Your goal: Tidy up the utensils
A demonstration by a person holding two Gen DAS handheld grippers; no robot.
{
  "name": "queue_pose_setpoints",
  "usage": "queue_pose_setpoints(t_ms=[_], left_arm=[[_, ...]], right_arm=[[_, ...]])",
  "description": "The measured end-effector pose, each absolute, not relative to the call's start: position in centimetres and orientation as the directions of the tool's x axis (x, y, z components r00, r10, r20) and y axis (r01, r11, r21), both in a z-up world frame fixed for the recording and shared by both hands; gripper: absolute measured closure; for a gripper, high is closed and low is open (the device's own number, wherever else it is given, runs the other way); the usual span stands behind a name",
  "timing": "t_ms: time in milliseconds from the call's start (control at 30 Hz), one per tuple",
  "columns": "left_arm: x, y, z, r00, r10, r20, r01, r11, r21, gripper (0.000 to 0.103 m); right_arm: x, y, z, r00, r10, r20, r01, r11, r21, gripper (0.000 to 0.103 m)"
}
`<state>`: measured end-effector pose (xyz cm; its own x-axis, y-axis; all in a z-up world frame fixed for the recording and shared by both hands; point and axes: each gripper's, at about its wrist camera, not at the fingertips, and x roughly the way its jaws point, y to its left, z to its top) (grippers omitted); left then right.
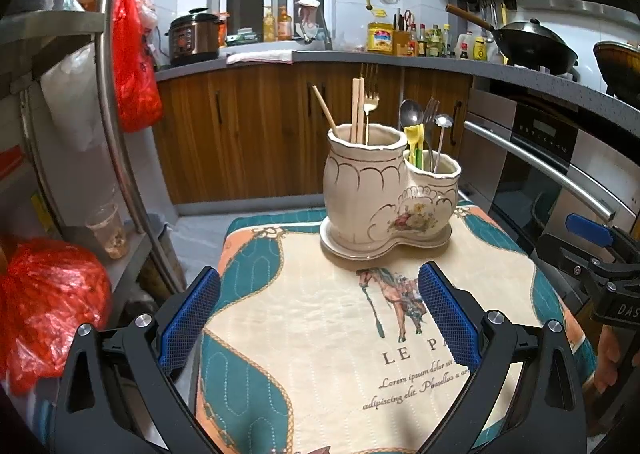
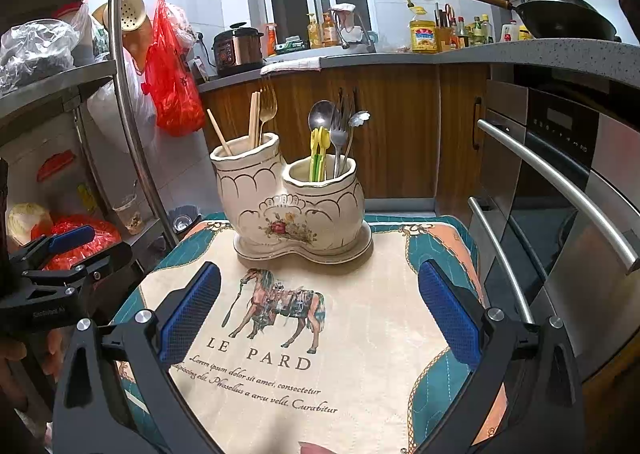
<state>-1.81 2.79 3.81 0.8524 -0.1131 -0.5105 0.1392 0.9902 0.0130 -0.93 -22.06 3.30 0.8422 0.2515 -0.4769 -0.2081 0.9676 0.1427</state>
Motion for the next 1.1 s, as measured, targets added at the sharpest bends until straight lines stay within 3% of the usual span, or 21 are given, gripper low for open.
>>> queue_pose_setpoints(t_ms=[1100], left_arm=[[-0.96,2.71,3.47,0.845,-0.128,-0.519,0.146,0.989,-0.005,0.005]], right_arm=[[-0.16,-22.38,2.98,0.835,0.254,-0.489,-0.212,0.967,0.14,0.005]])
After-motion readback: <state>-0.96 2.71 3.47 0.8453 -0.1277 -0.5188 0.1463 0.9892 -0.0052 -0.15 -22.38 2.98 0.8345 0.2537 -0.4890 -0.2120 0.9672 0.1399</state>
